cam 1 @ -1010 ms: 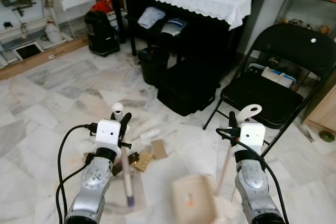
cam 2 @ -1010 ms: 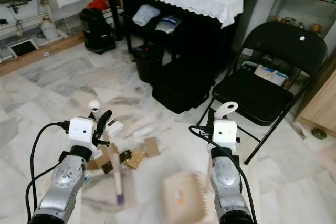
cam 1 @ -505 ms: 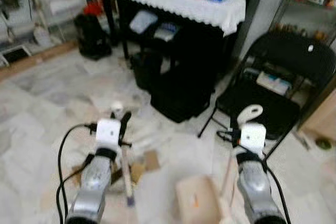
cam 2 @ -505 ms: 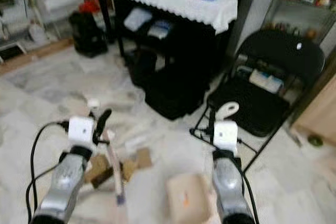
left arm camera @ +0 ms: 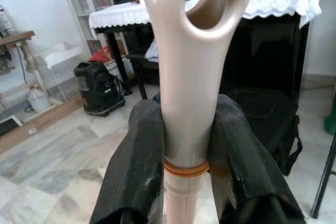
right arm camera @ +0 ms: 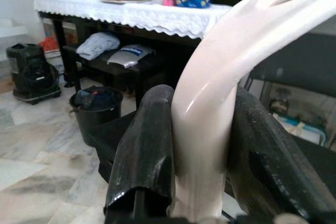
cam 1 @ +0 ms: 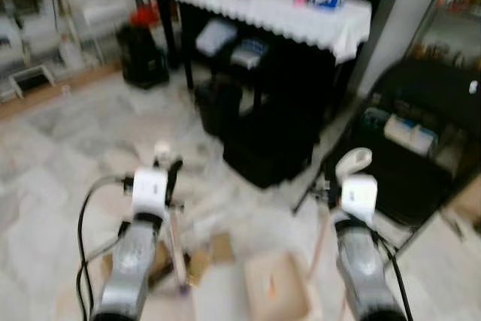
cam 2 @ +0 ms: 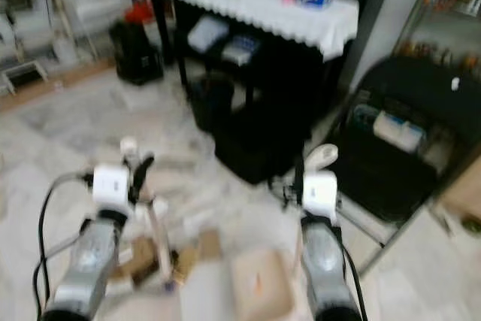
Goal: Sweep floor
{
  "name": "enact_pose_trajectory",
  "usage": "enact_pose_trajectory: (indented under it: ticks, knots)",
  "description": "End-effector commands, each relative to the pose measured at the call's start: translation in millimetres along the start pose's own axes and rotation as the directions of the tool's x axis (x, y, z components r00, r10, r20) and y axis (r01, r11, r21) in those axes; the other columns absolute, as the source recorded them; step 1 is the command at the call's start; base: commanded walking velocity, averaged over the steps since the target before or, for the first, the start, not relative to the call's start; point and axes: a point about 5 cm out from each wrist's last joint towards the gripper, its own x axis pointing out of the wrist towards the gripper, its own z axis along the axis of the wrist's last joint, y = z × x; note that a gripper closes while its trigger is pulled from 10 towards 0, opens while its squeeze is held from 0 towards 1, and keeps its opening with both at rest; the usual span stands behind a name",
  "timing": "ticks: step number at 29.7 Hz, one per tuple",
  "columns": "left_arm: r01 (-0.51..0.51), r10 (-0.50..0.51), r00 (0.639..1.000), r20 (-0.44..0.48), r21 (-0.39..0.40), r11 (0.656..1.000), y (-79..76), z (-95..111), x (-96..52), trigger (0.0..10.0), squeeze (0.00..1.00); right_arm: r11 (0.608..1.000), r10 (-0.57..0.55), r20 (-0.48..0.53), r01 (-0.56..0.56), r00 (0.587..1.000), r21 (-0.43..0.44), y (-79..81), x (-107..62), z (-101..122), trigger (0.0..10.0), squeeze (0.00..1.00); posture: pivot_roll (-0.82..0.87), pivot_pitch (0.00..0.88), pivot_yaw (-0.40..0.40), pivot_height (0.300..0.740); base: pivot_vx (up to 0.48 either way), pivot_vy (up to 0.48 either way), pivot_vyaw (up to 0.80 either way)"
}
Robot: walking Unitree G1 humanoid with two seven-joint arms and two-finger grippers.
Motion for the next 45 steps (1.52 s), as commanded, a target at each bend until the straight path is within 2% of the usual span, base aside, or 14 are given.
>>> enact_pose_trajectory:
  ticks: [1, 22, 33, 45]
  knots:
    - [0.003, -0.004, 0.998, 0.063, 0.011, 1.0, -2.0, 13.4, 5.6, 10.0, 0.0, 1.0, -0.015, 0.035, 0.015, 0.999, -0.013, -6.3, 3.7, 7.5, 10.0, 0.0, 0.06, 0.0, 0.016, 0.74, 0.337, 0.0, 0.68]
    - [0.017, -0.017, 0.998, 0.056, 0.007, 1.0, -1.6, 13.6, 3.8, 10.0, 0.0, 1.0, -0.029, 0.022, 0.028, 0.999, 0.014, -5.7, 2.2, 6.0, 10.0, 0.0, 0.06, 0.0, 0.023, 0.74, 0.333, 0.0, 0.06]
    - [0.09, -0.089, 0.996, 0.031, -0.015, 0.996, -8.7, 11.2, -0.1, 10.0, 0.0, 0.999, -0.04, 0.01, 0.04, 0.999, 0.014, -7.4, 2.3, 3.6, 10.0, 0.0, 0.07, 0.0, 0.032, 0.74, 0.0, 0.0, 0.0]
    - [0.148, -0.149, 0.989, -0.015, -0.043, 0.988, -9.2, 5.6, -4.3, 10.0, 0.0, 0.998, -0.056, -0.004, 0.056, 0.998, -0.005, -10.8, 3.3, -0.4, 10.0, 0.0, 0.07, 0.0, 0.037, 0.74, 0.0, 0.0, 0.0]
